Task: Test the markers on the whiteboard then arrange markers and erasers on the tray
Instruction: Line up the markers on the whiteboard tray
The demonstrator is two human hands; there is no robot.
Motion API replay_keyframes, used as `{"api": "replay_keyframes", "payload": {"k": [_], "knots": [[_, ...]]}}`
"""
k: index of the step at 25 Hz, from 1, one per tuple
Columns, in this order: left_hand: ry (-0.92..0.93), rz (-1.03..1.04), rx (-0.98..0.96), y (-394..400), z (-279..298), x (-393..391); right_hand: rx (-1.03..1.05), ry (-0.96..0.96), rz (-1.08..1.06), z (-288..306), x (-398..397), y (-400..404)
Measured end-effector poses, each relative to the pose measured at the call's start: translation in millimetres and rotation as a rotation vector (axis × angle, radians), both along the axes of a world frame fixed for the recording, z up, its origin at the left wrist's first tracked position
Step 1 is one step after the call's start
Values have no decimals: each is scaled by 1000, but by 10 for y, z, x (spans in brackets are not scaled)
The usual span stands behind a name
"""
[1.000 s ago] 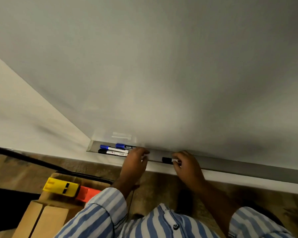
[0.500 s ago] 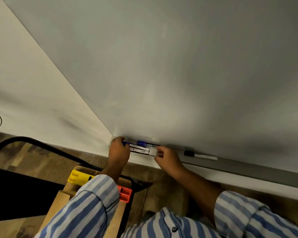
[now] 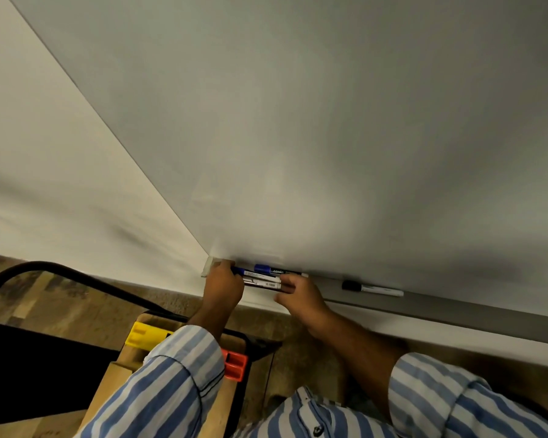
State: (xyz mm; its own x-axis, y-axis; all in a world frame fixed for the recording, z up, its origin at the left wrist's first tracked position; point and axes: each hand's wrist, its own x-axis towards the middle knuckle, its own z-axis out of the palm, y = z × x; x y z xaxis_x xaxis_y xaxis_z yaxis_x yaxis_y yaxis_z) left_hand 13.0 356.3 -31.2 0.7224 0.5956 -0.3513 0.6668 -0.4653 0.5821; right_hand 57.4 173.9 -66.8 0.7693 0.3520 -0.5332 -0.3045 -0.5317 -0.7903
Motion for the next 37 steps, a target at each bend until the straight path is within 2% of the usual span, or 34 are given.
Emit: {"api": "replay_keyframes", "payload": {"k": [4,9,17,24,28,31,34,37], "knots": [[-24,66,-87,-90,41,3,19,-7,-85,66,-42,-75],[-102,123,-232,-572,-24,-49,-78,-138,-155,264,-125,-614],[-110,23,-450,-1600,-5,144,-190,-213,-325,452,-241,-1635],[-52,-57,-484,-2080,-13,350,-268,-214,-378,391,-114,-2024],[-37,-69,-456,-2095,-21,310,-266,-197,-376,376,-26,-2109],[-87,-5,-423,-1943,16,224,-239,-275,-391,351,-65,-2065],[-154,134,-355,-1654,82,130,-183,-280,-261,329,-51,-1809],[-169,259,-265,-1287,123,91,-144,-196,-74,285,34,-1371]]}}
